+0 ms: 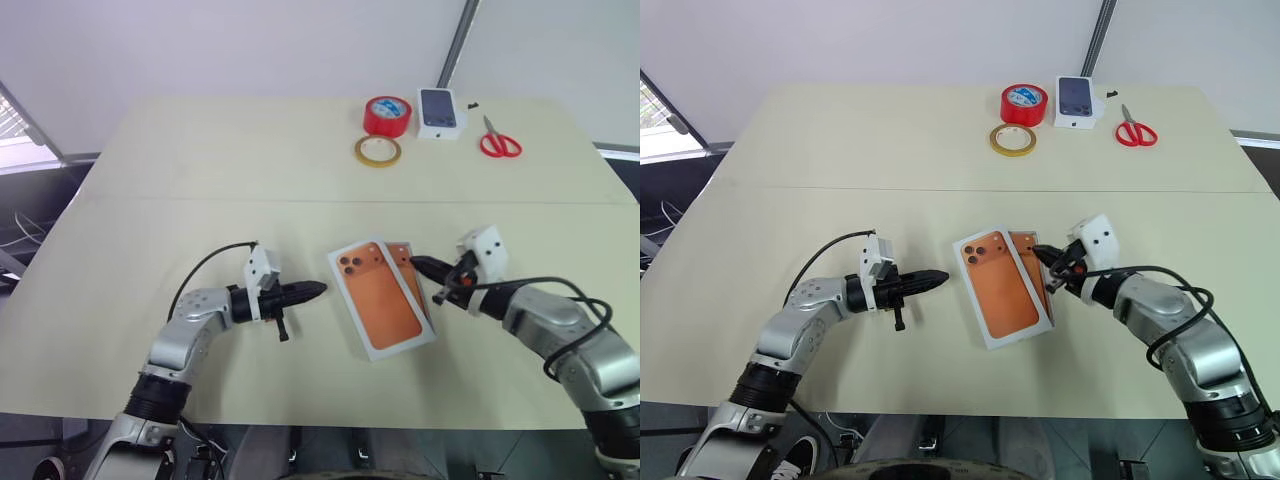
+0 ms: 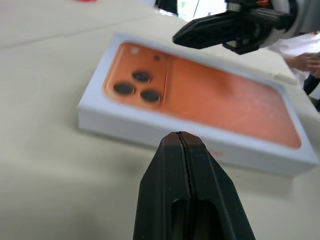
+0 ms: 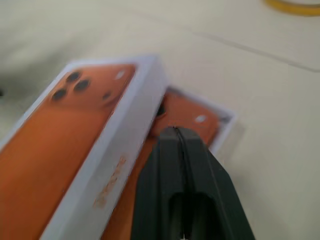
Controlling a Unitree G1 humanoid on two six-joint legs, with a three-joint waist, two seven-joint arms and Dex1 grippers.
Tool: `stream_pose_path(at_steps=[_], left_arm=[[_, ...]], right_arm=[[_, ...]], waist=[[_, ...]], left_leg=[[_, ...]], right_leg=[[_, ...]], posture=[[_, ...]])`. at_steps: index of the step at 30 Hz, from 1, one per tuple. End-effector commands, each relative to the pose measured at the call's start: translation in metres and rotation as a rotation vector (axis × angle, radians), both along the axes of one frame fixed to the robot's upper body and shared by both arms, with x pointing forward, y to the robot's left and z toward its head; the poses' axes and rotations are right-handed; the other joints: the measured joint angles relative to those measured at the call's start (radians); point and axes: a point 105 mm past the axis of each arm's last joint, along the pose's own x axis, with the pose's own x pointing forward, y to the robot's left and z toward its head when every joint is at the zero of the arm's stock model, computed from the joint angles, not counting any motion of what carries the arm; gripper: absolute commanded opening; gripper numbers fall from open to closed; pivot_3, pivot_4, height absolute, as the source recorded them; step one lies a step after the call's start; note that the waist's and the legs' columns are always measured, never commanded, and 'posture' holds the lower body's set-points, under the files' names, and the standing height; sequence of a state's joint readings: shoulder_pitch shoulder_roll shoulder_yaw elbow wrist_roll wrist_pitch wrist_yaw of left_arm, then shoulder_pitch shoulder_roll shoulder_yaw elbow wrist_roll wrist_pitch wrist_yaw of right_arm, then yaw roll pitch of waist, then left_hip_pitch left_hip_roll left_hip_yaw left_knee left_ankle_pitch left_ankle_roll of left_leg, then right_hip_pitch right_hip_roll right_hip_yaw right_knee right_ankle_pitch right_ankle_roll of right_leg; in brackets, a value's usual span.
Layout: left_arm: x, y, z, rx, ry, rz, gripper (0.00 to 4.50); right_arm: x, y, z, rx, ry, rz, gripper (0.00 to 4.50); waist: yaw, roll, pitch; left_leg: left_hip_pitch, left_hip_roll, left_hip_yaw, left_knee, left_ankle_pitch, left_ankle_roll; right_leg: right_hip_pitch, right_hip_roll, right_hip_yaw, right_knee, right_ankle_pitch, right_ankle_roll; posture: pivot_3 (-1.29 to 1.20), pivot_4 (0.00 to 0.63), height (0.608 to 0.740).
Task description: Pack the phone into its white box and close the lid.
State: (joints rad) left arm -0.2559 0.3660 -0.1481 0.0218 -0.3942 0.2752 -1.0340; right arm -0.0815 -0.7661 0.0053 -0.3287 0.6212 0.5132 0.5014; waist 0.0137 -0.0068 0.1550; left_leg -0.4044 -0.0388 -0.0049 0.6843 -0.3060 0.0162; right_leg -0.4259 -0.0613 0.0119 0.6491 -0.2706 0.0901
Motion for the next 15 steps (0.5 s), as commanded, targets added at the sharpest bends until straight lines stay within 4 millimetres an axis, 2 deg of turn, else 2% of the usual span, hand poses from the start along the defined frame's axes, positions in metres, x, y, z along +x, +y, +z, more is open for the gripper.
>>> stream_pose_path(at_steps=[1, 9, 15], left_arm=[[0.004, -0.008, 0.0, 0.001, -0.011, 0.008, 0.0], [0.012, -0.036, 0.003, -0.046, -0.031, -0.003, 0.0], [0.025, -0.051, 0.019, -0.094, -0.058, -0.004, 0.0]], right_arm=[[-0.003, 0.005, 0.006, -0.076, -0.087, 0.054, 0.04], [-0.005, 0.003, 0.007, -0.087, -0.102, 0.056, 0.04], [-0.005, 0.0, 0.007, -0.106, -0.122, 0.029, 0.04]], waist=[[-0.001, 0.0, 0.0], [-0.002, 0.0, 0.0], [-0.001, 0.0, 0.0]], left_leg=[[0.0, 0.0, 0.0, 0.0, 0.0, 0.0], [0.0, 0.0, 0.0, 0.0, 0.0, -0.001], [0.0, 0.0, 0.0, 0.0, 0.001, -0.001]], right_leg=[[0.0, 0.0, 0.0, 0.0, 0.0, 0.0], [0.0, 0.0, 0.0, 0.001, 0.0, 0.0], [0.0, 0.0, 0.0, 0.001, 0.0, 0.0]], posture=[[0.0, 0.15, 0.74], [0.0, 0.15, 0.74], [0.0, 0.15, 0.74]])
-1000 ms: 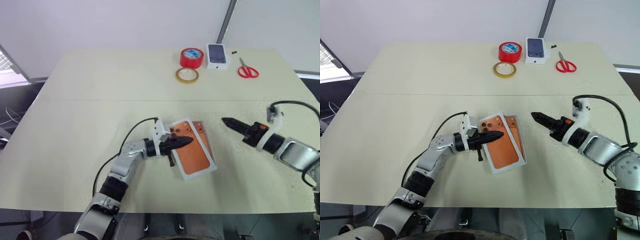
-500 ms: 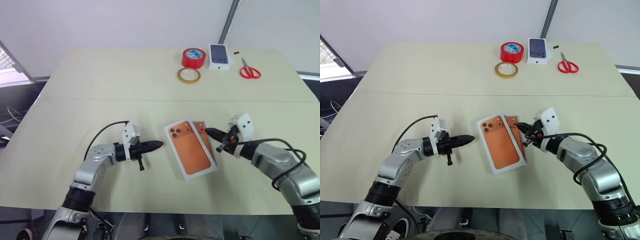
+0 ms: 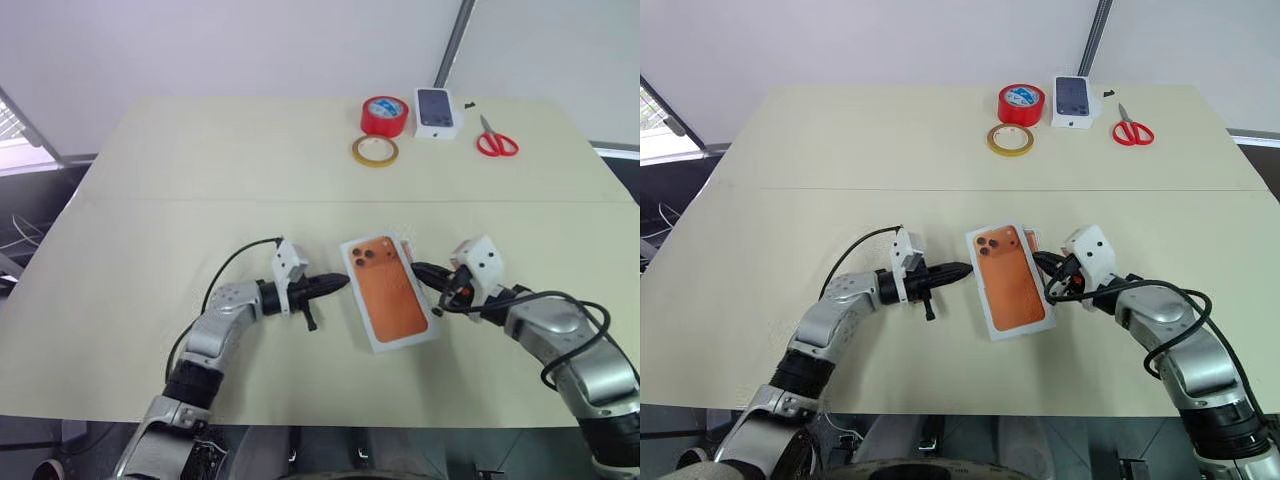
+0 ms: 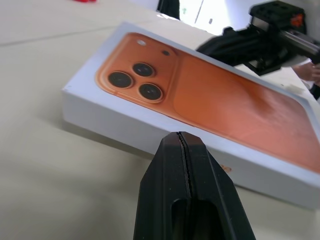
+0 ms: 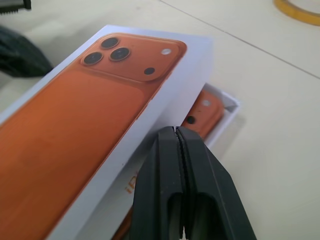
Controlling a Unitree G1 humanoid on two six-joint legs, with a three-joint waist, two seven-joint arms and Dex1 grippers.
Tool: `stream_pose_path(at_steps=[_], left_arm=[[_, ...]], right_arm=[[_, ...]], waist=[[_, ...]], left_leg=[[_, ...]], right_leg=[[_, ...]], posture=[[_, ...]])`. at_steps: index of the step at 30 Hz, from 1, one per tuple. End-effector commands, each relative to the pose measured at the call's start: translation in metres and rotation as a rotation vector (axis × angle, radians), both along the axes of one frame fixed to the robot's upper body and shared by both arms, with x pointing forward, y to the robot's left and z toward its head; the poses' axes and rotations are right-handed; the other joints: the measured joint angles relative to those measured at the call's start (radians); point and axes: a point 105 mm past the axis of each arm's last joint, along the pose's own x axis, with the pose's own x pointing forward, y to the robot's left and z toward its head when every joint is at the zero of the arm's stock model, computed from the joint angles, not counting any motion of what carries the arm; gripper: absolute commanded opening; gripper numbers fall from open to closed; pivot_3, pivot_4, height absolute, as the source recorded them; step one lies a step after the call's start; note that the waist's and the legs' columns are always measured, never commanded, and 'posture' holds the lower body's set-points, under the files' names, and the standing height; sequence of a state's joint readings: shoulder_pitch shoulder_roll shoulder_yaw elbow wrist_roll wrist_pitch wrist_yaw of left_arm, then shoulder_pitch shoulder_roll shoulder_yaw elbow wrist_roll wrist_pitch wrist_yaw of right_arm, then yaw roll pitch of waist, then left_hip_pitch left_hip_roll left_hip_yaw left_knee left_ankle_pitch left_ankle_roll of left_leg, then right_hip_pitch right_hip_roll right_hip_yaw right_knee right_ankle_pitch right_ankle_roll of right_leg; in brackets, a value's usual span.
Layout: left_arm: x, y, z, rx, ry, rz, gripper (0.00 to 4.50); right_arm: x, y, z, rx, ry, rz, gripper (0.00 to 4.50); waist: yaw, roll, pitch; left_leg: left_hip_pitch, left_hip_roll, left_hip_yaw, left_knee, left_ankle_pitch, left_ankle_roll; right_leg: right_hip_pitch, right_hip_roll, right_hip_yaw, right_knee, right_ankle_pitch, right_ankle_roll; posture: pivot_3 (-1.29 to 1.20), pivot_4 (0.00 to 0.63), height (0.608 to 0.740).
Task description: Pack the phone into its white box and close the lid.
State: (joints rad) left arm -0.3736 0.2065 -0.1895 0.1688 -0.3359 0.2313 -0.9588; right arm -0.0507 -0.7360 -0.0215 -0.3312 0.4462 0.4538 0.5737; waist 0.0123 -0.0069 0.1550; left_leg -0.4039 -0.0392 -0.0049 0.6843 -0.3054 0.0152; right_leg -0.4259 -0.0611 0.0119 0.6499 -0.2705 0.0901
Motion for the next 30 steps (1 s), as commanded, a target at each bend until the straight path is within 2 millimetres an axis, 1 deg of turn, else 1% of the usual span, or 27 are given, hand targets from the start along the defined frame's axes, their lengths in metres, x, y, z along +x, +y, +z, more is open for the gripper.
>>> stream_pose_path(at_steps=[1, 6, 13, 15, 17, 19, 21, 23, 25, 27, 30], left_arm=[[0.005, -0.013, 0.016, -0.036, -0.055, -0.021, 0.0], [0.007, -0.029, 0.018, -0.037, -0.064, -0.063, 0.0], [0.01, -0.028, 0.017, -0.013, -0.094, -0.07, 0.0], [0.01, -0.023, 0.022, -0.031, -0.092, -0.065, 0.0], [0.008, -0.013, 0.031, -0.061, -0.087, -0.067, 0.0], [0.004, -0.007, 0.033, -0.057, -0.085, -0.07, 0.0], [-0.006, 0.003, 0.026, -0.01, -0.078, -0.096, 0.0], [-0.008, 0.012, 0.024, -0.004, -0.06, -0.073, 0.0], [-0.012, 0.019, 0.02, 0.007, -0.038, -0.072, 0.0], [-0.021, 0.021, 0.011, 0.03, 0.003, -0.108, 0.0], [-0.033, 0.015, 0.0, 0.059, 0.053, -0.162, 0.0]], right_arm=[[-0.004, 0.005, 0.008, -0.012, -0.056, 0.018, 0.04], [0.0, -0.005, 0.004, -0.031, -0.063, -0.035, 0.04], [0.001, -0.005, 0.005, -0.046, -0.075, -0.045, 0.04], [0.001, -0.007, 0.005, -0.048, -0.075, -0.047, 0.04], [0.003, -0.011, 0.006, -0.054, -0.08, -0.063, 0.04], [0.004, -0.012, 0.008, -0.055, -0.086, -0.071, 0.04], [0.004, -0.013, 0.013, -0.056, -0.103, -0.064, 0.04], [0.005, -0.016, 0.015, -0.085, -0.115, -0.066, 0.04], [0.006, -0.018, 0.017, -0.079, -0.113, -0.067, 0.04], [0.002, -0.015, 0.019, -0.071, -0.112, -0.036, 0.04], [-0.008, -0.007, 0.02, -0.048, -0.087, 0.043, 0.04]], waist=[[0.0, 0.0, 0.0], [0.0, 0.0, 0.0], [-0.001, 0.0, 0.0], [-0.001, 0.0, 0.0], [-0.002, 0.0, 0.0], [-0.002, 0.0, 0.0], [-0.004, 0.0, 0.0], [-0.004, 0.0, 0.0], [-0.002, 0.0, 0.0], [-0.001, 0.0, 0.0], [0.001, 0.0, 0.0]], left_leg=[[0.0, 0.0, 0.0, 0.0, 0.0, 0.0], [0.0, -0.001, 0.0, 0.0, 0.0, 0.0], [0.001, -0.001, 0.0, 0.0, 0.0, -0.001], [0.001, -0.001, 0.0, 0.0, 0.0, -0.001], [0.001, -0.001, 0.0, 0.0, 0.0, -0.001], [0.001, 0.0, 0.0, 0.0, 0.0, -0.001], [0.001, 0.0, 0.0, 0.0, 0.001, -0.001], [0.001, 0.0, 0.0, 0.0, 0.001, -0.001], [0.001, 0.0, 0.0, 0.0, 0.001, -0.001], [0.001, 0.0, 0.0, 0.0, 0.001, -0.001], [0.001, 0.0, 0.0, 0.0, 0.001, -0.001]], right_leg=[[0.0, 0.0, 0.0, 0.0, 0.0, 0.0], [0.0, 0.0, 0.0, 0.0, 0.0, 0.0], [0.0, 0.001, 0.0, 0.001, 0.0, 0.0], [0.0, 0.001, 0.0, 0.001, 0.0, 0.0], [0.0, 0.001, 0.0, 0.001, 0.0, 0.0], [0.0, 0.001, 0.0, 0.001, 0.0, 0.0], [0.0, 0.001, 0.0, 0.001, 0.0, 0.0], [0.0, 0.001, 0.0, 0.001, 0.0, 0.0], [0.0, 0.001, 0.0, 0.001, 0.0, 0.0], [0.0, 0.0, 0.0, 0.001, 0.0, 0.0], [0.0, 0.0, 0.0, 0.001, 0.0, 0.0]], posture=[[0.0, 0.15, 0.74], [0.0, 0.15, 0.74], [0.0, 0.15, 0.74], [0.0, 0.15, 0.74], [0.0, 0.15, 0.74], [0.0, 0.15, 0.74], [0.0, 0.15, 0.74], [0.0, 0.15, 0.74], [0.0, 0.15, 0.74], [0.0, 0.15, 0.74], [0.0, 0.15, 0.74]])
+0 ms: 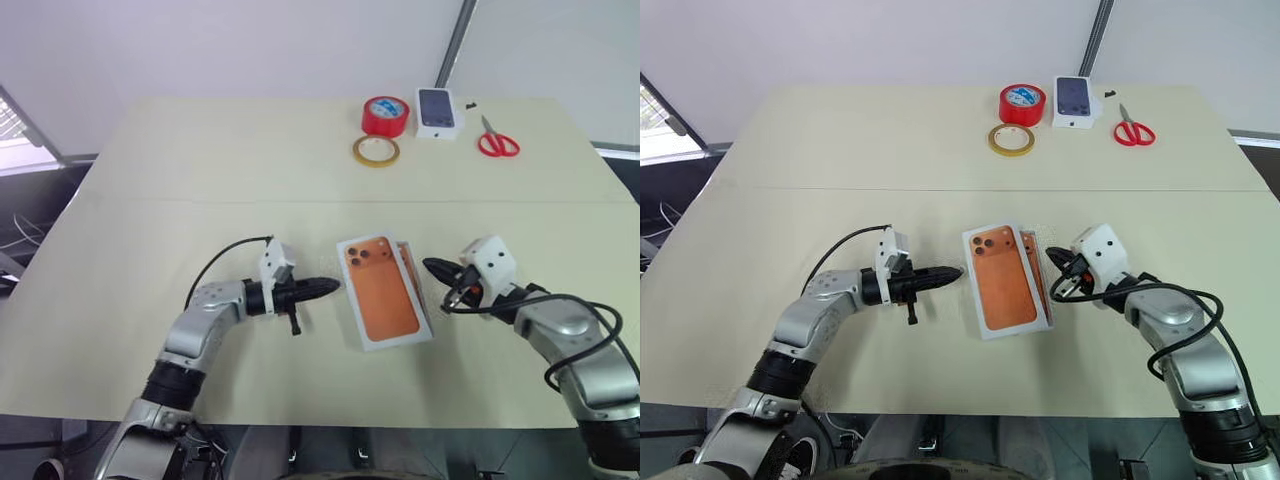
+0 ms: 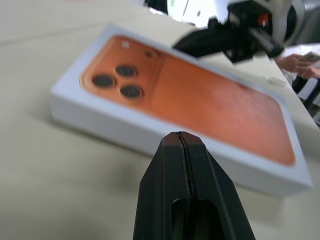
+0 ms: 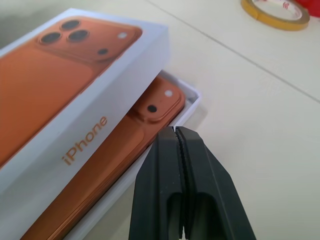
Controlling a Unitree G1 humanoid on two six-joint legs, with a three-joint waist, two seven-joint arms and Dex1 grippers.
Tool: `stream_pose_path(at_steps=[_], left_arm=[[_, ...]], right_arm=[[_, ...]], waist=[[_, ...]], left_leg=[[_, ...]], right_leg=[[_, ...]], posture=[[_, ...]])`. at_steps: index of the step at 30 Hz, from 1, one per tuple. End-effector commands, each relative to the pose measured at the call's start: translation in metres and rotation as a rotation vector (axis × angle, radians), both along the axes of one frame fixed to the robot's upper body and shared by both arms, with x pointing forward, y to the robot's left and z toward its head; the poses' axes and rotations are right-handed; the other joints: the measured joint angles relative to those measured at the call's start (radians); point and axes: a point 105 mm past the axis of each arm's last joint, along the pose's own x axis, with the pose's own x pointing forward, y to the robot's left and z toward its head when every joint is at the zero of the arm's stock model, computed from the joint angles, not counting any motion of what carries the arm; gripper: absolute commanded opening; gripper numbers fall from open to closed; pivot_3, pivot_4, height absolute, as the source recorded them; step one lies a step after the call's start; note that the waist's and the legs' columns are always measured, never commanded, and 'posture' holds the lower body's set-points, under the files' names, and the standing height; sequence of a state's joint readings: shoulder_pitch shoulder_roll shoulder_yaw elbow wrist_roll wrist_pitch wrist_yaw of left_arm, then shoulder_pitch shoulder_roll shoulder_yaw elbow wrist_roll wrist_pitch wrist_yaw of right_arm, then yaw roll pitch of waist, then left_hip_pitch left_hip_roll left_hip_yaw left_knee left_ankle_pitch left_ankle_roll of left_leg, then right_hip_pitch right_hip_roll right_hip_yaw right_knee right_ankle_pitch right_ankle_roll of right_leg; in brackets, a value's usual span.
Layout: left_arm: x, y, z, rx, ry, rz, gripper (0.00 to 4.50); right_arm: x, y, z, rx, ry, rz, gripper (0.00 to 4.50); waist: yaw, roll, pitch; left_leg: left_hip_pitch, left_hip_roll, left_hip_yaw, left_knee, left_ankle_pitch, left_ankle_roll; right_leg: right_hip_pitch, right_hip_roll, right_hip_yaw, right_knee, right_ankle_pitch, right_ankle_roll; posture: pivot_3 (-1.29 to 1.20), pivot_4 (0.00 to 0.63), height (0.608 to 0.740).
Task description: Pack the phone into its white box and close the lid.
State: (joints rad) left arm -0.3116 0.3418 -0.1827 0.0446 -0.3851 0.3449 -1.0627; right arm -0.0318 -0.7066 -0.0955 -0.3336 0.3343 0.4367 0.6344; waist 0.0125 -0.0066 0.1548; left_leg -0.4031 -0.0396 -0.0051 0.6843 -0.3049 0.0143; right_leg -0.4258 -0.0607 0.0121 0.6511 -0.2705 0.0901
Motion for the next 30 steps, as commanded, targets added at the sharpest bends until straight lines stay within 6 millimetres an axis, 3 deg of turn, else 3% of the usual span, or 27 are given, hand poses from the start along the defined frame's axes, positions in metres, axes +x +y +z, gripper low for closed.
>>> stream_pose_path(at_steps=[1, 10, 15, 30], left_arm=[[-0.013, -0.015, 0.0, -0.008, 0.009, -0.081, 0.0], [0.005, -0.04, 0.001, -0.052, -0.016, -0.031, 0.0], [0.013, -0.047, 0.007, -0.079, -0.037, -0.01, 0.0], [0.011, -0.052, 0.002, -0.054, -0.041, -0.041, 0.0]], right_arm=[[-0.012, 0.01, 0.015, 0.028, -0.023, 0.099, 0.04], [-0.026, 0.02, 0.008, 0.051, 0.028, 0.165, 0.04], [-0.022, 0.014, 0.002, -0.002, 0.017, 0.124, 0.04], [-0.016, 0.005, -0.009, -0.064, 0.015, 0.078, 0.04]], waist=[[0.001, 0.0, 0.0], [-0.002, 0.0, 0.0], [0.0, 0.0, 0.0], [0.0, 0.0, 0.0]], left_leg=[[0.0, 0.0, 0.0, 0.0, 0.0, 0.0], [0.001, 0.0, 0.0, 0.0, 0.0, 0.0], [0.0, 0.0, 0.0, 0.0, 0.0, 0.0], [0.001, 0.0, 0.0, 0.0, 0.0, 0.0]], right_leg=[[0.0, 0.0, 0.0, 0.0, 0.0, 0.0], [0.0, 0.0, 0.0, 0.0, 0.0, 0.0], [0.001, 0.0, 0.0, 0.0, 0.0, 0.0], [0.001, 0.0, 0.0, 0.0, 0.0, 0.0]], posture=[[0.0, 0.15, 0.74], [0.0, 0.15, 0.74], [0.0, 0.15, 0.74], [0.0, 0.15, 0.74]])
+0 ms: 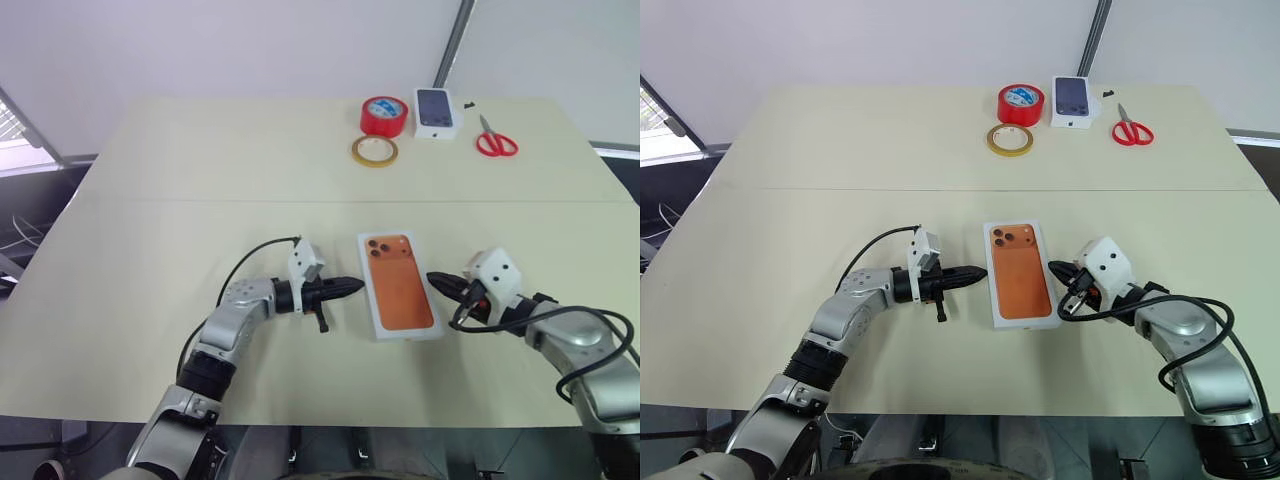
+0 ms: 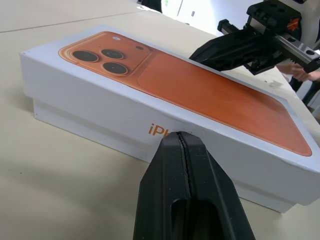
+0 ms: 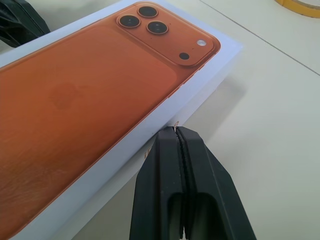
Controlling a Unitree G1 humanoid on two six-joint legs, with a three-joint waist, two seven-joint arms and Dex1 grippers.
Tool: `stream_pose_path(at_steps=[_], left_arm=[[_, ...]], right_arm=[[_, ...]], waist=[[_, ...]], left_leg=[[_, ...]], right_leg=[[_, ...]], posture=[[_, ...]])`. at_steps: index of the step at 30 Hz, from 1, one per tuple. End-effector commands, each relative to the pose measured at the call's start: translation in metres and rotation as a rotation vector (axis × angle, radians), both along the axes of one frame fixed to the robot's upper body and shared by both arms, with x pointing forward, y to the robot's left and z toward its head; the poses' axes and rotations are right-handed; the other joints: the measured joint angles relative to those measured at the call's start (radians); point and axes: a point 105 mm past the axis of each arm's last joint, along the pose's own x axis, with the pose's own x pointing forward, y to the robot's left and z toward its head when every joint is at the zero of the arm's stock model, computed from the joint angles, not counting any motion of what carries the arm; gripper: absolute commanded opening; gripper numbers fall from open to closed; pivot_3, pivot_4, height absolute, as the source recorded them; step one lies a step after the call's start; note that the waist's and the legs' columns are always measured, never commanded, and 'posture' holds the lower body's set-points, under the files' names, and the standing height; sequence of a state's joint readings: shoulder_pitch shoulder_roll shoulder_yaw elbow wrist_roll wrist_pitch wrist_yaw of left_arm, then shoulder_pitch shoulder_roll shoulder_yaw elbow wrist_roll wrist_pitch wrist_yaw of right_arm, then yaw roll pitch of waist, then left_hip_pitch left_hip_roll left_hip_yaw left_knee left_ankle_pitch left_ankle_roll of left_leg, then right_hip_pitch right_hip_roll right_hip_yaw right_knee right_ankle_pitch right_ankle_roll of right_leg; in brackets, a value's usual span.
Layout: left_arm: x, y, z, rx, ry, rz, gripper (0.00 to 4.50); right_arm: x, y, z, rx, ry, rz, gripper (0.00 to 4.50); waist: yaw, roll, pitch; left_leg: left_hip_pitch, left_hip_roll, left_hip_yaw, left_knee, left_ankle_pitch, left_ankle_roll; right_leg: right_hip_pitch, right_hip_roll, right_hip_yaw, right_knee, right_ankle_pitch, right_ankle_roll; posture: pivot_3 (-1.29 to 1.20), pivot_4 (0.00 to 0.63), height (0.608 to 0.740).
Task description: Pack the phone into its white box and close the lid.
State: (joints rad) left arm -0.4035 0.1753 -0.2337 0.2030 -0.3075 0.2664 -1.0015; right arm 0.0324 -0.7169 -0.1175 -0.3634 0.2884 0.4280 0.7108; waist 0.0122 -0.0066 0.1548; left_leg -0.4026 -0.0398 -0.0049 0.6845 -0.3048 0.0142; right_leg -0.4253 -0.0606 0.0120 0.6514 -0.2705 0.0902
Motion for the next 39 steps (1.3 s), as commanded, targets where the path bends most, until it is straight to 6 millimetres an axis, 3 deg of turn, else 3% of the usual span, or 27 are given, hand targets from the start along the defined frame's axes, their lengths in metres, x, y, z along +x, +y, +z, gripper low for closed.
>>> stream_pose_path(at_steps=[1, 9, 15, 18, 22, 24, 27, 29, 32, 36, 37, 39], left_arm=[[-0.003, -0.007, 0.005, -0.007, -0.032, -0.035, 0.0], [0.001, 0.002, 0.011, -0.026, -0.037, -0.006, 0.0], [0.009, 0.017, 0.035, -0.092, -0.062, 0.027, 0.0], [0.02, 0.014, 0.05, -0.129, -0.084, 0.058, 0.0], [0.027, -0.005, 0.055, -0.145, -0.089, 0.045, 0.0], [0.028, -0.017, 0.053, -0.142, -0.081, 0.027, 0.0], [0.03, -0.034, 0.035, -0.052, -0.098, 0.026, 0.0], [0.029, -0.036, 0.024, -0.009, -0.093, 0.021, 0.0], [0.03, -0.027, -0.009, 0.114, 0.032, 0.037, 0.0], [0.03, -0.015, -0.009, 0.116, 0.059, 0.044, 0.0], [0.028, -0.013, -0.007, 0.113, 0.052, 0.028, 0.25], [0.023, -0.007, 0.001, 0.082, 0.048, -0.006, 0.81]], right_arm=[[-0.001, 0.007, -0.001, -0.026, -0.029, 0.027, 0.04], [0.0, 0.005, -0.005, -0.071, -0.045, 0.04, 0.04], [0.019, -0.012, 0.027, -0.004, -0.151, -0.038, 0.04], [0.01, 0.001, 0.04, 0.118, -0.138, 0.06, 0.04], [-0.008, 0.017, 0.03, 0.152, -0.048, 0.177, 0.04], [-0.019, 0.025, 0.018, 0.132, 0.015, 0.236, 0.04], [-0.026, 0.03, -0.007, 0.003, 0.065, 0.261, 0.04], [-0.026, 0.03, -0.016, -0.037, 0.086, 0.254, 0.04], [-0.021, 0.023, -0.028, -0.131, 0.084, 0.217, 0.04], [-0.015, 0.022, -0.022, -0.089, 0.083, 0.187, 0.04], [-0.013, 0.021, -0.02, -0.062, 0.089, 0.173, 0.01], [-0.01, 0.022, -0.01, 0.06, 0.118, 0.16, 0.57]], waist=[[0.0, 0.0, 0.0], [-0.003, 0.0, 0.0], [-0.001, 0.0, 0.0], [0.0, 0.0, 0.0], [0.004, 0.0, 0.0], [0.002, 0.0, 0.0], [0.0, -0.001, 0.0], [-0.006, -0.001, 0.0], [-0.008, -0.001, 0.0], [-0.008, -0.003, -0.001], [-0.01, -0.004, -0.002], [-0.011, -0.004, -0.002]], left_leg=[[0.0, 0.0, 0.0, 0.0, 0.0, 0.0], [0.0, 0.0, 0.0, 0.0, 0.0, 0.0], [0.001, 0.0, 0.0, 0.0, 0.0, -0.001], [0.0, 0.0, 0.0, 0.0, 0.0, -0.001], [0.0, -0.001, 0.0, 0.0, 0.0, 0.0], [0.0, -0.001, 0.0, 0.001, 0.0, 0.0], [0.0, -0.002, 0.0, 0.001, 0.0, 0.001], [0.001, -0.002, 0.001, 0.001, 0.0, 0.001], [0.005, -0.001, 0.001, 0.001, 0.0, 0.0], [0.022, 0.0, 0.001, -0.002, -0.001, 0.002], [0.022, 0.0, 0.001, -0.002, -0.002, 0.002], [0.023, 0.001, 0.001, -0.002, -0.002, 0.002]], right_leg=[[0.0, 0.0, 0.0, 0.0, 0.0, 0.0], [0.0, 0.0, 0.0, 0.0, 0.0, 0.0], [0.0, 0.0, 0.0, 0.001, 0.0, 0.0], [0.0, 0.0, 0.0, 0.001, 0.0, 0.0], [0.001, 0.0, 0.0, 0.001, 0.0, 0.0], [0.001, 0.0, 0.0, 0.0, 0.0, 0.0], [0.001, 0.0, 0.0, 0.0, 0.0, 0.0], [0.001, 0.0, 0.001, 0.001, 0.0, 0.0], [0.004, 0.001, 0.001, 0.002, 0.0, 0.0], [0.022, 0.001, 0.001, -0.004, 0.0, 0.0], [0.023, 0.001, 0.001, -0.004, 0.0, 0.0], [0.023, 0.001, 0.001, -0.004, 0.0, 0.0]], posture=[[0.0, 0.15, 0.74], [0.0, 0.15, 0.74], [0.0, 0.15, 0.74], [0.0, 0.15, 0.74], [0.0, 0.15, 0.74], [0.0, 0.15, 0.74], [0.0, 0.15, 0.74], [0.0, 0.15, 0.74], [0.0, 0.15, 0.74], [0.0, 0.15, 0.74], [0.0, 0.15, 0.74], [0.0, 0.15, 0.74]])
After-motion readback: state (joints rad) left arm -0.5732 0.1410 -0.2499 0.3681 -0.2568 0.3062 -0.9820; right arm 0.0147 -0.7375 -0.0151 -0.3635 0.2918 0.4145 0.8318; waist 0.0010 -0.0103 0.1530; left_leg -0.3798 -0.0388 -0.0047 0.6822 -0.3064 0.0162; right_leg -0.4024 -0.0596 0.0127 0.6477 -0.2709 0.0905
